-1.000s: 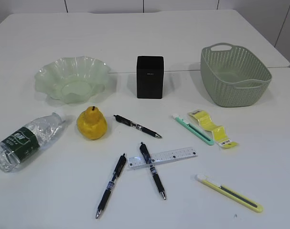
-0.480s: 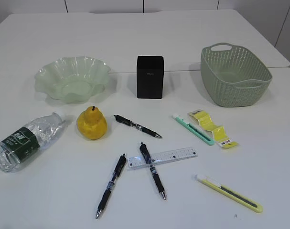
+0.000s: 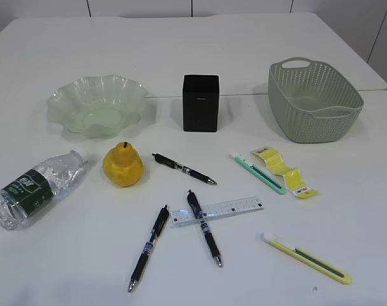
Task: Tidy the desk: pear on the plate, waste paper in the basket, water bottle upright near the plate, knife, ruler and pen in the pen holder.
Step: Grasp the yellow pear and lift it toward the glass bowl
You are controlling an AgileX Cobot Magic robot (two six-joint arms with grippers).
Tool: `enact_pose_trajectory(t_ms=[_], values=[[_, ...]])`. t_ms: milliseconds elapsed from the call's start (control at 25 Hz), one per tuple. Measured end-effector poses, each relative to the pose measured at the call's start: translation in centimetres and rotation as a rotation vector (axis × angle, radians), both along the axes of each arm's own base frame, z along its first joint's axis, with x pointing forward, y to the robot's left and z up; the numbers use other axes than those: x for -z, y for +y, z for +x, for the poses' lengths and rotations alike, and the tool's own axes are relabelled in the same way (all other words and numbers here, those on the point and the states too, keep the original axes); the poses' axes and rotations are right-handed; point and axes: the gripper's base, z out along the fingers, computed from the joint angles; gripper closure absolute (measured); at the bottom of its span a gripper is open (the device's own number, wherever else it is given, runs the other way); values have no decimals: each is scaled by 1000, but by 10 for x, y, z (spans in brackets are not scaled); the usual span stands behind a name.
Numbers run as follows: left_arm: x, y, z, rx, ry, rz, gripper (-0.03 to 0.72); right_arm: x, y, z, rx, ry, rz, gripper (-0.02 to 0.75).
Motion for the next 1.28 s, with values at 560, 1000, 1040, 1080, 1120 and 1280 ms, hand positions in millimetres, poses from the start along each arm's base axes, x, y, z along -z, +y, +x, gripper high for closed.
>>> enact_pose_trajectory(t_ms=[560,1000,1040,1080,1120,1280], values=[[-73,-2,50,23,19,18,162,-28,4,71,17,351,68,169],[-106,-22,107,230,143,54,162,-75,7,173,-27,425,72,169],[-109,-25,113,252,151,61,162,-77,7,179,-32,427,70,169],[-110,-27,120,271,162,69,162,-78,7,187,-31,431,70,169],[-113,-30,127,288,171,75,162,-78,7,191,-33,436,71,169],[-114,-45,158,359,248,103,162,-71,7,207,-46,453,61,169]])
